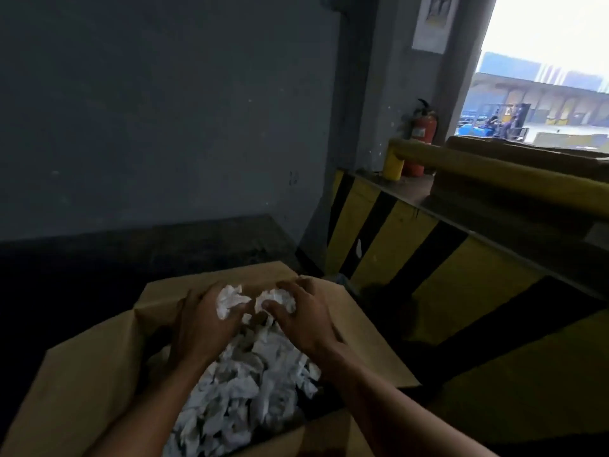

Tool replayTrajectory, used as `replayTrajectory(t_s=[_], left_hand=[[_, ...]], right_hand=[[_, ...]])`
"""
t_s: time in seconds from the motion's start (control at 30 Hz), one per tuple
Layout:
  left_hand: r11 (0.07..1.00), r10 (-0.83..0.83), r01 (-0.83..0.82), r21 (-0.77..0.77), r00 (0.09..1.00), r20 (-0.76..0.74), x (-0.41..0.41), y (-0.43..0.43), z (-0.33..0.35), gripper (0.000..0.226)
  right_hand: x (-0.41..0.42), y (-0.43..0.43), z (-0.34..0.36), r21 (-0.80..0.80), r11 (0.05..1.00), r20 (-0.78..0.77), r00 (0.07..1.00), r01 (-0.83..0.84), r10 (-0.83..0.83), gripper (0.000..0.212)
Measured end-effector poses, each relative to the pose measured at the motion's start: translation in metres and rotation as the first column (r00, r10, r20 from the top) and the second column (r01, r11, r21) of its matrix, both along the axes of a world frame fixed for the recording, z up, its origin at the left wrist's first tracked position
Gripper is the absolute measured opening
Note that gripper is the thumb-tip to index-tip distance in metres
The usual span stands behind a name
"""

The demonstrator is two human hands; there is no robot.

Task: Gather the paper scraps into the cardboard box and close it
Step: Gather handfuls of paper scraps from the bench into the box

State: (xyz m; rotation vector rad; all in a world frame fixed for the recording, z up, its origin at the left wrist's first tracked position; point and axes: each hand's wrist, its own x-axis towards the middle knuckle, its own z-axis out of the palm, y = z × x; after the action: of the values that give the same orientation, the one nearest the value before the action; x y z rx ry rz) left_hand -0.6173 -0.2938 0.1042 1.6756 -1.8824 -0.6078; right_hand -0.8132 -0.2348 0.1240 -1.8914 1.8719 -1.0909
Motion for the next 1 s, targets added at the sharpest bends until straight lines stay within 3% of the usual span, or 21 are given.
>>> replayTrajectory(t_s=[0.03, 0.17, 0.27, 0.4, 0.53, 0.63, 0.7, 0.77, 0.8, 0.83, 0.9, 0.97, 1.0], left_hand=[[0.997, 0.015, -0.018, 0.079, 0.999, 0.031, -0.003, 0.001, -0.004, 0.073], [0.990, 0.140, -0.141, -0.015, 0.989, -0.043, -0.012, 0.040, -0.009, 0.081], [0.977, 0.201, -0.207, -0.054, 0.975, -0.095, -0.009, 0.071, -0.005, 0.065], [0.962, 0.253, -0.259, -0.085, 0.965, -0.070, -0.001, 0.094, 0.002, 0.049], [0.961, 0.206, -0.203, -0.186, 0.978, -0.003, 0.004, 0.101, 0.011, 0.047], [0.961, 0.155, -0.153, -0.230, 0.988, -0.009, 0.002, 0.097, 0.011, 0.046], [0.961, 0.093, -0.090, -0.261, 0.996, -0.002, -0.002, 0.092, 0.010, 0.045], [0.964, 0.062, -0.062, -0.258, 0.998, -0.012, -0.004, 0.088, 0.011, 0.045], [0.966, 0.054, -0.057, -0.253, 0.998, -0.021, -0.004, 0.086, 0.010, 0.045], [0.967, 0.043, -0.049, -0.250, 0.999, -0.029, -0.004, 0.085, 0.010, 0.046], [0.976, 0.035, -0.039, -0.216, 0.999, -0.022, -0.002, 0.084, 0.008, 0.051], [0.989, 0.033, -0.024, -0.143, 0.998, 0.061, 0.000, 0.083, 0.003, 0.060], [0.995, 0.024, -0.012, -0.095, 0.991, 0.129, 0.001, 0.082, 0.000, 0.065]], right_hand=[[-0.004, -0.002, -0.001, 0.023, 0.999, -0.021, 0.999, -0.036, 0.037, 0.057], [-0.016, -0.004, -0.004, 0.073, 0.981, -0.089, 0.979, -0.180, 0.186, 0.048], [-0.020, -0.001, -0.007, 0.069, 0.965, -0.095, 0.962, -0.251, 0.257, 0.043], [-0.014, -0.005, -0.007, 0.033, 0.946, 0.025, 0.947, -0.321, 0.321, 0.049], [-0.005, 0.003, 0.004, -0.064, 0.959, 0.096, 0.955, -0.275, 0.280, 0.055], [-0.002, 0.011, 0.017, -0.050, 0.977, 0.342, 0.915, -0.208, 0.213, 0.035], [-0.003, 0.006, 0.028, 0.047, 0.988, 0.623, 0.778, -0.149, 0.088, 0.031], [-0.005, -0.002, 0.038, 0.157, 0.983, 0.759, 0.648, -0.092, -0.061, 0.030], [-0.005, -0.005, 0.040, 0.179, 0.982, 0.716, 0.692, -0.056, -0.091, 0.029], [-0.005, -0.006, 0.040, 0.170, 0.985, 0.603, 0.793, -0.022, -0.086, 0.028], [-0.004, -0.004, 0.033, 0.107, 0.994, 0.248, 0.969, -0.011, -0.016, 0.029], [0.001, 0.003, 0.014, 0.075, 0.996, -0.100, 0.993, -0.058, 0.065, 0.041], [0.005, 0.007, 0.003, 0.086, 0.992, -0.197, 0.974, -0.094, 0.109, 0.048]])
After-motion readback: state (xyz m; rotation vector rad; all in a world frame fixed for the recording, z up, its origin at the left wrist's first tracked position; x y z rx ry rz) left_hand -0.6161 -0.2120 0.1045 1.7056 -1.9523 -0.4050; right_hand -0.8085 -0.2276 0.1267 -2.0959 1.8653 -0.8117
